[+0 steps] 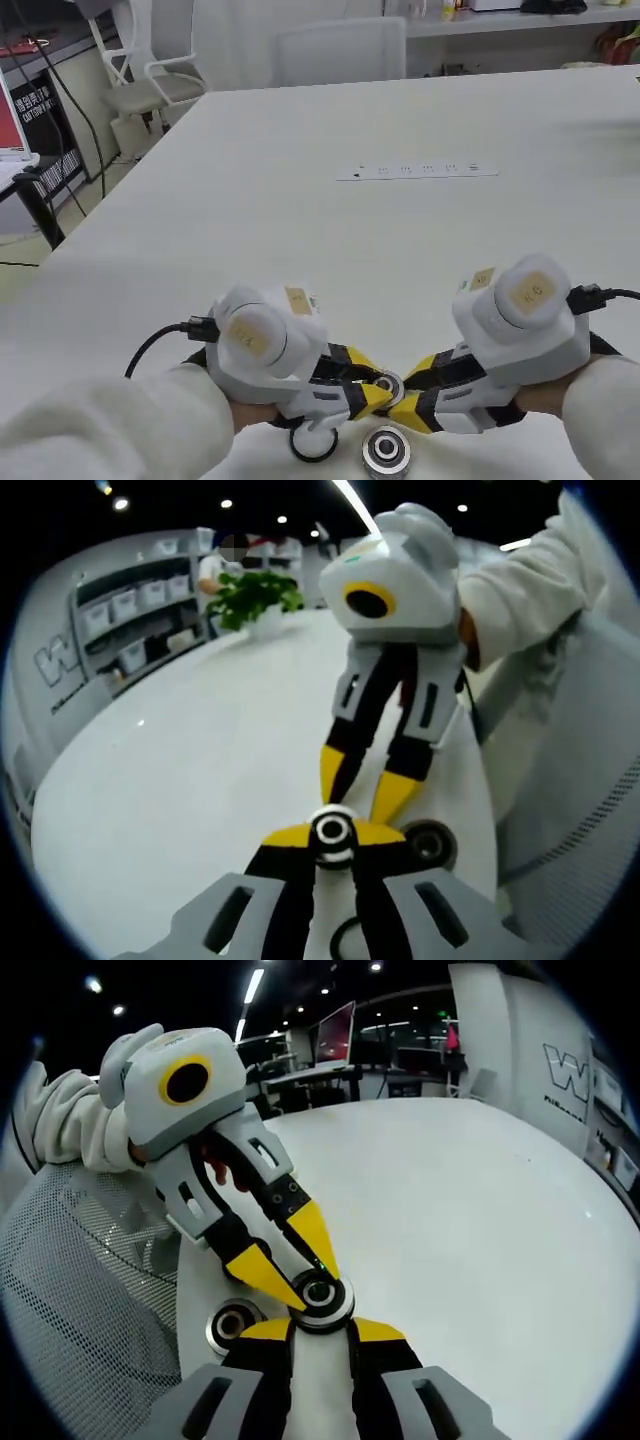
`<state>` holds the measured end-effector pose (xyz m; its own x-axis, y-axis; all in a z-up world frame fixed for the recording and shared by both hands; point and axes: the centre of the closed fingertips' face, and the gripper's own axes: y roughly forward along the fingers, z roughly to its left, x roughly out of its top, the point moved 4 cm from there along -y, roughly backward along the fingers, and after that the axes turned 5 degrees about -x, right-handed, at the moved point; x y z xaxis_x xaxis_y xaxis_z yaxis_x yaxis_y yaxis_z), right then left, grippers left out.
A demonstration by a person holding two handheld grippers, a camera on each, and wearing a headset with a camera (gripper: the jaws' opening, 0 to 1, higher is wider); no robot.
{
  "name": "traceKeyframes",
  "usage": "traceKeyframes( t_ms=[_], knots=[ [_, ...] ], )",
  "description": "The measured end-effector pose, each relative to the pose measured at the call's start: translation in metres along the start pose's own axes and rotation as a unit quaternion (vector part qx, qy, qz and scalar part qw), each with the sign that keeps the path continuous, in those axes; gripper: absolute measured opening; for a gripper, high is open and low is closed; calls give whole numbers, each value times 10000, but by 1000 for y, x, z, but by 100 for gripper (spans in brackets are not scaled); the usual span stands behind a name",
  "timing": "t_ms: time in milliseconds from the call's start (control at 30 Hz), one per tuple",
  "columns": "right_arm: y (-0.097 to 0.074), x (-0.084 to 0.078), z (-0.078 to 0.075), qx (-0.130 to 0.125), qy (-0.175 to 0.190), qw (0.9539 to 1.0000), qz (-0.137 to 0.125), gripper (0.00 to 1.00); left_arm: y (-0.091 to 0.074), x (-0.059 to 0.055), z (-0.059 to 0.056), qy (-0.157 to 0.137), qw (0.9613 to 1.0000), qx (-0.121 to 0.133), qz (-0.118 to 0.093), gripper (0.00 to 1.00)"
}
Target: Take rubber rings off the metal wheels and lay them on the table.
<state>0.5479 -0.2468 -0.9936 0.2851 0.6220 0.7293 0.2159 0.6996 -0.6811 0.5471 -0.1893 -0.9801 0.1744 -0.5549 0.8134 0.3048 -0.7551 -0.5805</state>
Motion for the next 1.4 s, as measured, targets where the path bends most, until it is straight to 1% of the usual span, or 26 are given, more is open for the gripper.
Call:
traceKeyframes(
  t_ms=[167,233,500,533,567,600,633,767,833,900,933,967,1000,1033,1133,1233,1300,1367,1400],
  knots=[
    [-1,-1,0,6,-51,10000,19,16,0,0,0,-44,10000,21,-26,14],
    [-1,-1,0,23,-111,9999,20,15,0,-1,0,-142,9999,36,-57,15],
    [-2,-2,-1,20,-206,9998,47,12,-1,0,0,-94,9999,58,-56,14],
    [-3,-4,-2,-29,-314,9994,133,7,-1,0,0,-90,9999,60,-56,14],
    [-2,-3,-3,-41,-333,9994,104,2,-1,0,0,-88,9999,64,-54,14],
    [-2,-3,-5,-95,-270,9995,90,0,-1,0,-1,-83,9999,58,-57,14],
    [-2,-4,-3,-49,-157,9998,94,0,0,0,-1,-87,9999,60,-61,15],
    [-2,-3,-4,-92,-212,9997,117,0,-1,0,-1,-81,9999,70,-61,15],
    [-2,-3,-6,-132,-118,9997,143,0,0,0,0,-67,9999,86,-66,15],
    [-2,-4,-7,-149,280,9993,186,0,0,0,-1,-44,9999,99,-70,15],
    [-3,-4,-9,-123,567,9981,196,0,0,1,-1,3,9999,121,-75,15],
    [-3,-3,-11,-129,707,9972,179,0,1,2,-1,65,9999,141,-65,15],
    [-5,-3,-12,-117,803,9966,152,0,1,2,-2,129,9998,162,-50,15],
    [-6,-3,-13,-108,812,9965,136,0,1,3,-1,128,9998,161,-45,15],
    [-8,-3,-15,-102,1035,9945,71,0,1,3,-1,80,9998,158,-40,15],
    [-11,-2,-15,-29,1465,9892,-14,0,-1,1,1,-79,9999,136,-45,15],
    [-12,-1,-16,7,1519,9884,-89,0,-1,1,0,-119,9998,132,-51,14],
    [-12,-1,-15,42,1583,9873,-85,0,-1,1,0,-133,9998,134,-56,14],
    [-13,-1,-14,116,1710,9852,-79,0,-1,1,-1,-133,9998,132,-52,14]
  ],
)
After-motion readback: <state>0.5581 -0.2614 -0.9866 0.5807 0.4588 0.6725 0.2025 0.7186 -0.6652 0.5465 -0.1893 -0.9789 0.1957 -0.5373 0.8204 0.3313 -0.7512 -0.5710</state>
